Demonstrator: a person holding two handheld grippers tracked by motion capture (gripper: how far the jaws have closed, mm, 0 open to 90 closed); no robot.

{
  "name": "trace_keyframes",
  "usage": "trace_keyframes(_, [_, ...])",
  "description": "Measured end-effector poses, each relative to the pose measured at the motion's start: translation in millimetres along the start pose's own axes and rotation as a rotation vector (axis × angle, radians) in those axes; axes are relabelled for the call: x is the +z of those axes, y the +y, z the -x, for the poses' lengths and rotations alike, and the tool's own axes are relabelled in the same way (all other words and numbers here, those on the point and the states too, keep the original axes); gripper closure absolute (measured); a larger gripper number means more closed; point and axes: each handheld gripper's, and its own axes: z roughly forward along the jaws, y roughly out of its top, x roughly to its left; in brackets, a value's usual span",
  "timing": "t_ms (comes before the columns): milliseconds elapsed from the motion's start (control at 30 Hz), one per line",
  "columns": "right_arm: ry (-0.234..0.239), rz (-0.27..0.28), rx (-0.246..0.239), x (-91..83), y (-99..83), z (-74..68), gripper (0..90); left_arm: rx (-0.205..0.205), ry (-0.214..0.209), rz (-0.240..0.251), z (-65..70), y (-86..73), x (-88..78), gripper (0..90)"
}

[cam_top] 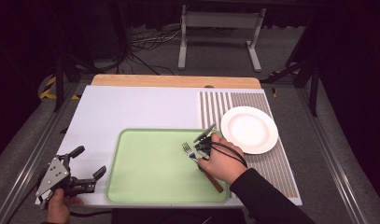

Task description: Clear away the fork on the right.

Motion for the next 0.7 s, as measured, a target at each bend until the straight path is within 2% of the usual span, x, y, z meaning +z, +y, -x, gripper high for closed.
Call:
trace_keyframes(133, [0.020, 0.014, -0.016, -2.1, 0.1, -0.7, 65.6, 0.000, 0.000, 0.000, 0.0, 0.0, 0.0, 0.0])
trace_keyframes(267, [0.016, 0.041, -0.036, -3.2, -0.1, -1.5, 59.6, -0.002, 0.000, 0.001, 0.1, -0.2, 0.2, 0.1])
trace_keyframes(400, [0.020, 0.083, -0.056, -4.9, -0.1, -1.9, 46.5, -0.002, 0.001, 0.002, 0.1, 0.0, -0.2, 0.1])
trace_keyframes(433, [0.019, 0.112, -0.067, -5.4, 0.1, -2.3, 41.6, -0.004, 0.002, 0.002, 0.0, -0.1, -0.2, 0.1])
trace_keyframes(500, [0.023, 0.174, -0.107, -6.5, 1.0, -3.2, 32.8, -0.003, 0.001, 0.002, -0.1, -0.1, -0.2, 0.1])
trace_keyframes(533, [0.011, 0.225, -0.158, -7.2, 2.3, -3.9, 27.0, 0.000, 0.000, 0.000, -0.1, 0.0, -0.1, 0.0])
trace_keyframes(567, [0.003, 0.249, -0.180, -7.6, 2.8, -4.3, 25.1, 0.000, 0.000, 0.000, -0.1, 0.0, -0.1, 0.1])
trace_keyframes(600, [0.003, 0.249, -0.180, -7.6, 2.8, -4.3, 25.1, 0.000, 0.000, 0.000, 0.0, 0.0, -0.1, 0.1])
trace_keyframes(700, [-0.016, 0.300, -0.254, -6.8, 4.7, -5.2, 19.5, -0.002, 0.000, 0.001, -0.1, -0.1, -0.1, 0.1])
